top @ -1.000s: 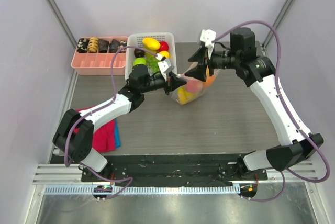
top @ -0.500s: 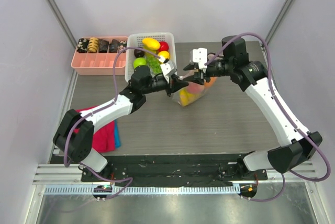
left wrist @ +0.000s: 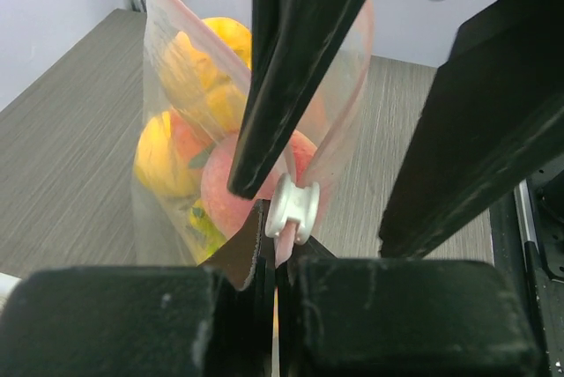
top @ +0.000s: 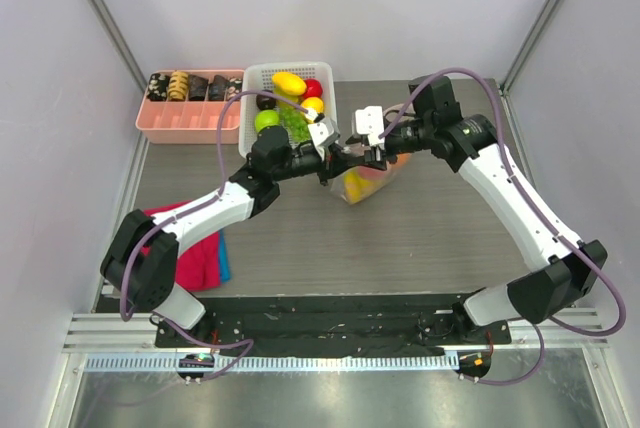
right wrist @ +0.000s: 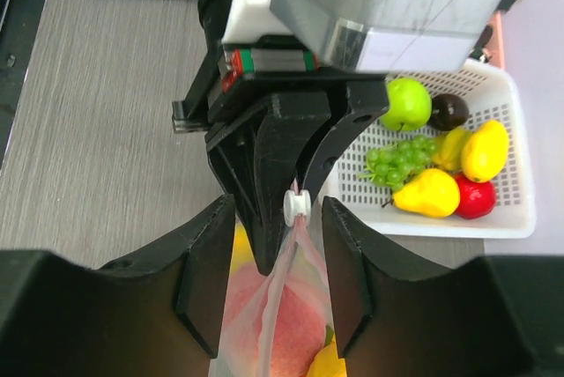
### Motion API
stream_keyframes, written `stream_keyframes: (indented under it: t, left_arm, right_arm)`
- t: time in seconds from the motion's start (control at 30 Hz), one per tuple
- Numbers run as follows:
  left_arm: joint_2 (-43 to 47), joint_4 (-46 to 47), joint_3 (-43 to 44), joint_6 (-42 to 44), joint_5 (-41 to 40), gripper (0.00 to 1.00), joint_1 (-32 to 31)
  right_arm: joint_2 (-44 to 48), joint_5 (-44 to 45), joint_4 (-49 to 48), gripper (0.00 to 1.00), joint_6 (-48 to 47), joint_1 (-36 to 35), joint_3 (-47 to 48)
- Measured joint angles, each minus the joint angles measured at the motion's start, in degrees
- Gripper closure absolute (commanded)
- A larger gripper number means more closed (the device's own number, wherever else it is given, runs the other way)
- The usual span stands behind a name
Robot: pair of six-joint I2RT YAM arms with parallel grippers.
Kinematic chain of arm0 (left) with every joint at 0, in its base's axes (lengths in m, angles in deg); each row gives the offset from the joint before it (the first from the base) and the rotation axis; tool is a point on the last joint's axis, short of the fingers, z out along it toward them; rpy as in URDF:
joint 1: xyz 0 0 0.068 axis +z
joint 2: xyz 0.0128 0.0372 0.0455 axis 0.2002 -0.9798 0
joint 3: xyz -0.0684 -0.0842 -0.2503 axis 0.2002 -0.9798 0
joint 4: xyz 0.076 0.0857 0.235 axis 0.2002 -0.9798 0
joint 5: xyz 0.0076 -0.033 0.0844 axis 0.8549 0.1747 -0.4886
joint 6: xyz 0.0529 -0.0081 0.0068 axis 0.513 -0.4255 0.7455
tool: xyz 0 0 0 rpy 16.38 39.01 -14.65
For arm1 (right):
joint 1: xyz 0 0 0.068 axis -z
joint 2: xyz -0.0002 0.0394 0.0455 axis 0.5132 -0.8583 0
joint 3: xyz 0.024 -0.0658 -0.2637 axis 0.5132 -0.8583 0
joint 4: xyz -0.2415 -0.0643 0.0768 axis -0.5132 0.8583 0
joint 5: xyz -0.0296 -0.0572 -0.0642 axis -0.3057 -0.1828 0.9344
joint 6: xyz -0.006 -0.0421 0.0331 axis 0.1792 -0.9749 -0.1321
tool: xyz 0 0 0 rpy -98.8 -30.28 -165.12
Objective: Place the food in the zip-top bag and seal the zipper
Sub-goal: Zip the zipper food storage bag at the center of the board.
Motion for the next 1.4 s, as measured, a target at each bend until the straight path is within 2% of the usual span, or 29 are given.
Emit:
stream_keyframes:
  t: [0.2,0.37,0.47,0.5,0.57,0.7,1.4]
  left_arm:
    - [0.42,-1.09,0.0,0.66,-0.09,1.0,-0.02]
    - [0.66,-1.68,0.0,0.79,-0.42,1.0,-0.09]
    - [0.92,-1.95,0.0,0.83,-0.55,1.0,-0.13]
    - [0.96,-2.05,0.0,0.83,-0.55,1.0,-0.13]
    - [1.11,-2.47,0.0,0.83,-0.55,1.0,-0.13]
    - [1.27,-2.8,-0.13,0.83,-1.03,1.0,-0.13]
    - [8.26,-2.62,-5.09,0.22,-3.56,1.0,1.79]
  right_arm:
    - [-1.81,0.66,1.84,0.65,-1.01,-0.22,0.79]
    - [-1.99,0.85,2.27,0.67,-1.09,-0.72,1.9]
    - [-2.03,0.96,2.38,0.78,-0.74,-0.94,2.34]
    - [-2.03,1.07,2.36,0.88,-0.68,-0.98,2.43]
    - [-2.03,1.49,2.29,0.96,-0.63,-1.09,2.47]
    - [-2.03,2.58,2.23,0.99,-0.31,-1.25,2.58]
    - [-1.4,7.72,2.45,0.99,-0.68,-2.58,3.48]
